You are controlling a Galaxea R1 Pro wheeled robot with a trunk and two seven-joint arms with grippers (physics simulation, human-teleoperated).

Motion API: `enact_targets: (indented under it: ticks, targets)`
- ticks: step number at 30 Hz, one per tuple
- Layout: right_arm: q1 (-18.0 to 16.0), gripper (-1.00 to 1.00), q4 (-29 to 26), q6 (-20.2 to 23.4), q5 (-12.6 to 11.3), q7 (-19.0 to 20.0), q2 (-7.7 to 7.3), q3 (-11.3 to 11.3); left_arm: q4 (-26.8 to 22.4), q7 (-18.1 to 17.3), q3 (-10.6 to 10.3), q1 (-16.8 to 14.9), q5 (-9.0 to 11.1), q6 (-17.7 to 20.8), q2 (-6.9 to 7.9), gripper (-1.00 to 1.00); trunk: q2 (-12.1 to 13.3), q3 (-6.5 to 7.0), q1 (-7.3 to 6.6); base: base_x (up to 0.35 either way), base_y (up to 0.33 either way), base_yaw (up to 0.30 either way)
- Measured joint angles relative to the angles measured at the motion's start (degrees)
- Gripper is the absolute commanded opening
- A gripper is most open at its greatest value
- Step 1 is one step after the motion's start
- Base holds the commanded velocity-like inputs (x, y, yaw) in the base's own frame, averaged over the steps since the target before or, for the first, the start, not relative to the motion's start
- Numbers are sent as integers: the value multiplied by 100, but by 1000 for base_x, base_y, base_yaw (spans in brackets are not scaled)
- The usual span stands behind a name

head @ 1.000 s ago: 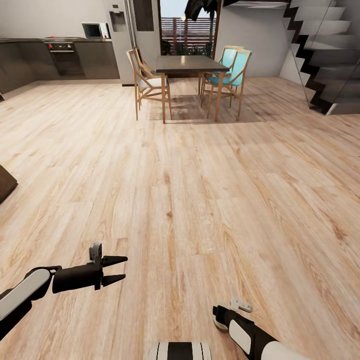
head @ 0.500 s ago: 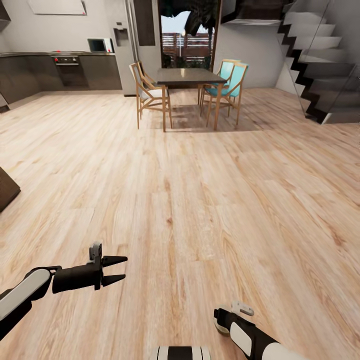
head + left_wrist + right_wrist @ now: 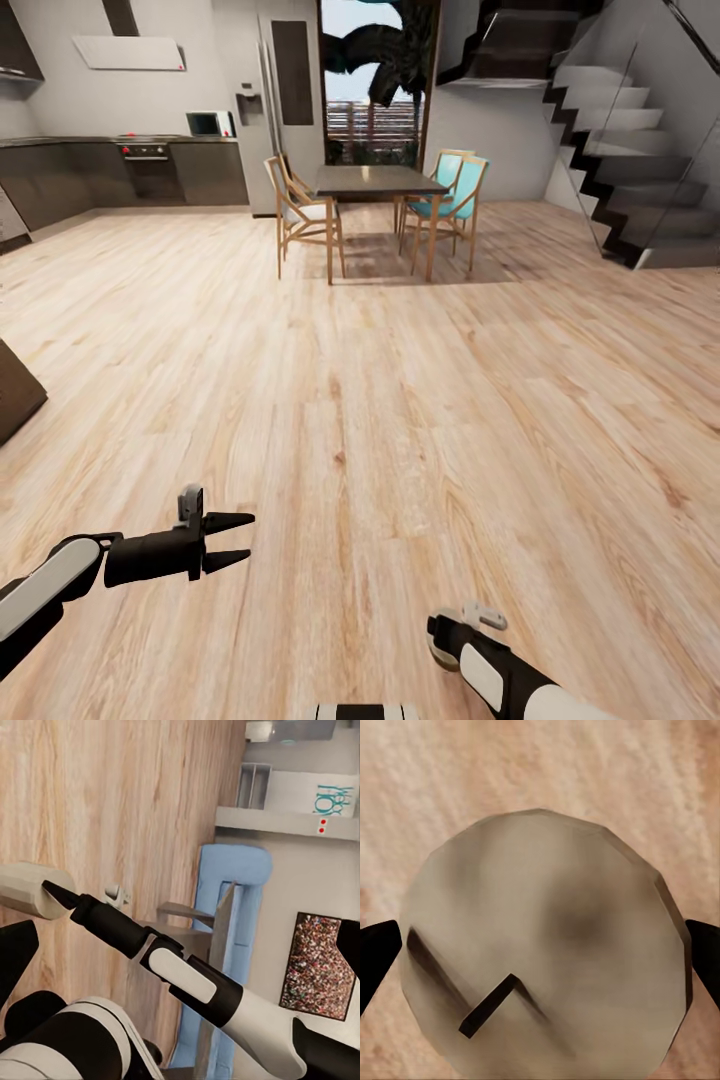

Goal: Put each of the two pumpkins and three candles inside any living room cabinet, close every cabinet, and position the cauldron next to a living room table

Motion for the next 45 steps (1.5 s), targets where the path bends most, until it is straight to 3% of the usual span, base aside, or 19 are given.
enact_targets:
  ticks: [20, 45]
  targets:
    - [0, -100, -24, 1, -9, 11, -1, -3, 2, 6, 1, 1, -15, -7, -4, 100, 27, 452, -51, 0, 0, 27]
    - [0, -100, -21, 23, -22, 12, 9, -4, 51, 32, 3, 2, -49, -18, -9, 100, 61, 1006, -114, -83, 0, 272]
